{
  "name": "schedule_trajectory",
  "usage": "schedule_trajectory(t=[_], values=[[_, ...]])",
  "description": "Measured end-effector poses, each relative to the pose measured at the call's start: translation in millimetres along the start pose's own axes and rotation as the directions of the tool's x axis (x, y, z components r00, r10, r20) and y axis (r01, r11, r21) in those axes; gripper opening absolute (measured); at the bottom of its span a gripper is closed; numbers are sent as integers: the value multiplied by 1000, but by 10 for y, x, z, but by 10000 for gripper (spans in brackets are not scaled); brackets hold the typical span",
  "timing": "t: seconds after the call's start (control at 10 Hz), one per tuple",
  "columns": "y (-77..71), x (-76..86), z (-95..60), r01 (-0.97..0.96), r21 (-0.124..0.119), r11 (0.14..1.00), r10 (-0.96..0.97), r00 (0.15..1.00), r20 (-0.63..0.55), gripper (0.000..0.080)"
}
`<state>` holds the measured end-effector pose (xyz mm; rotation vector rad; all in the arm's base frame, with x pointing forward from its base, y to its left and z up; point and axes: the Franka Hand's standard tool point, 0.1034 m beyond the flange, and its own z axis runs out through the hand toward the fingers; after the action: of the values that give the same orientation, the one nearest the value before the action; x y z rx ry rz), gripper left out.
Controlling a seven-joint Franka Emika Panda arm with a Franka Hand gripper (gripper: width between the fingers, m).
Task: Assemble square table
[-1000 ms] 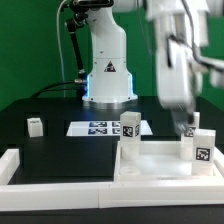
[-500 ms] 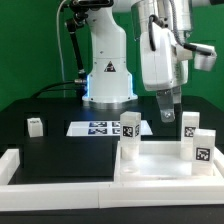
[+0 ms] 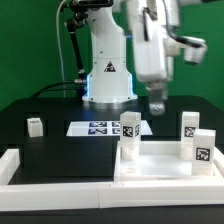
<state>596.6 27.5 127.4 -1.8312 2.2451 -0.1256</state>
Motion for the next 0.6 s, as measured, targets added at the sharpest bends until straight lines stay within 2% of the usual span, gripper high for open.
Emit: schedule_trajectory(t=[0.1,0.2,0.3,0.6], values=[[61,82,-35,29,3,1000,-29,1000,-4,649],[81,125,-14,149,0,989,-149,989,-11,649],[73,95,31,200,-5,980,-200,980,-20,649],[73,105,36,409,-11,912,-410,912,-19,649]])
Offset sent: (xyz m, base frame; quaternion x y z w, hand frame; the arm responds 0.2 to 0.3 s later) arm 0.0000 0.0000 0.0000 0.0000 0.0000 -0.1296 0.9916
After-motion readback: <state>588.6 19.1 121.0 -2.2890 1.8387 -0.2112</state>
